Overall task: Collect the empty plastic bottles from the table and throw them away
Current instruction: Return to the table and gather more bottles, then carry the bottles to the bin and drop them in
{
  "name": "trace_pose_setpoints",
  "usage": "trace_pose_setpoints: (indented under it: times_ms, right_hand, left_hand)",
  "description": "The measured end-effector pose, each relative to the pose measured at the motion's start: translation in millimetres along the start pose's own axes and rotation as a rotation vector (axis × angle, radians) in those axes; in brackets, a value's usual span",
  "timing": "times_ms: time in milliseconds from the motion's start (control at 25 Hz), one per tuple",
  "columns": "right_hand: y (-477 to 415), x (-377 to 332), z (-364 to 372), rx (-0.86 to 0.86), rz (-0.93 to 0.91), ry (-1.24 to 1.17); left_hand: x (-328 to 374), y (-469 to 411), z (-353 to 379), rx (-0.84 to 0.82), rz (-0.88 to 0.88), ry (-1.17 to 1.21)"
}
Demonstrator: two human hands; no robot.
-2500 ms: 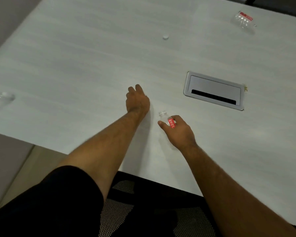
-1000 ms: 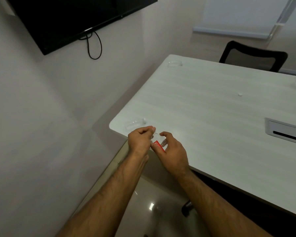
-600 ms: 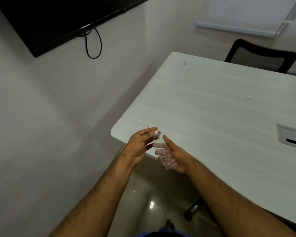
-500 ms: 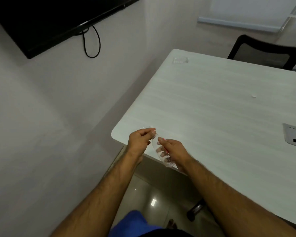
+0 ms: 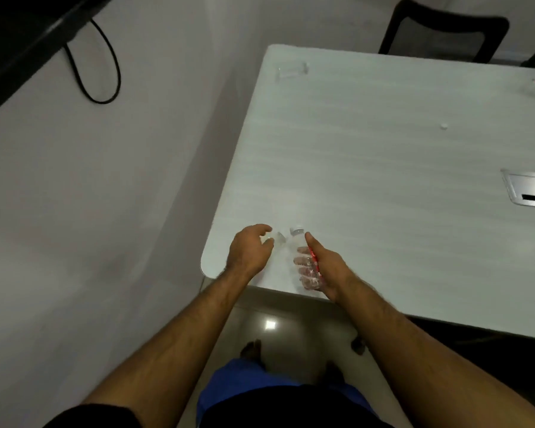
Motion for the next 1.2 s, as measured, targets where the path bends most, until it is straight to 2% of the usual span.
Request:
trace_pose_setpoints:
  times_ms: [80, 120, 200, 280, 400, 520, 680, 800, 960, 1200]
  right_hand:
    - [-13, 4, 2, 0.191, -0.019, -0.002]
    - [-16, 8, 3, 0.226, -0.024, -0.019]
    - [-16, 19, 6, 0.214, -0.026, -0.086]
    - [-12, 33, 5, 0.212, -0.013, -0.194]
    - [2, 52, -11, 0.246, -0.04, -0.34]
    - [26, 71, -44, 0.319, -0.1, -0.507]
    - [90, 106, -111, 0.466, -0.222, -0.689]
    - [149, 144, -171, 0.59, -0.351, -0.773]
    - [229, 215, -266, 0.741, -0.475, -0.899]
    - [320, 316, -406, 0.825, -0.516, -1.049]
  left_hand:
    - [-25, -11, 5, -0.097, 0.03, -0.361]
    - [-34, -13, 11, -0.152, 0.046, -0.45]
    - [-43, -13, 22, -0.236, 0.055, -0.45]
    - [-40, -12, 28, -0.244, 0.079, -0.364]
    - [-20, -6, 40, -0.204, 0.069, -0.034]
    - [23, 9, 73, -0.327, 0.038, 0.246]
    - [103, 58, 128, -0.487, -0.106, 0.619]
    - [171, 107, 182, -0.674, -0.011, 0.683]
    - [266, 198, 250, -0.833, 0.1, 0.703]
    - [375, 325, 353, -1.027, 0.084, 0.722]
Point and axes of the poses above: each hand's wrist, its own y-axis away from the middle knuckle, its own z-axis out of the palm, x = y × z, the point moved 5 cm from there along -y, towards the middle knuckle, and after that the axes turned 11 degrees about z, right-handed, at the moved point
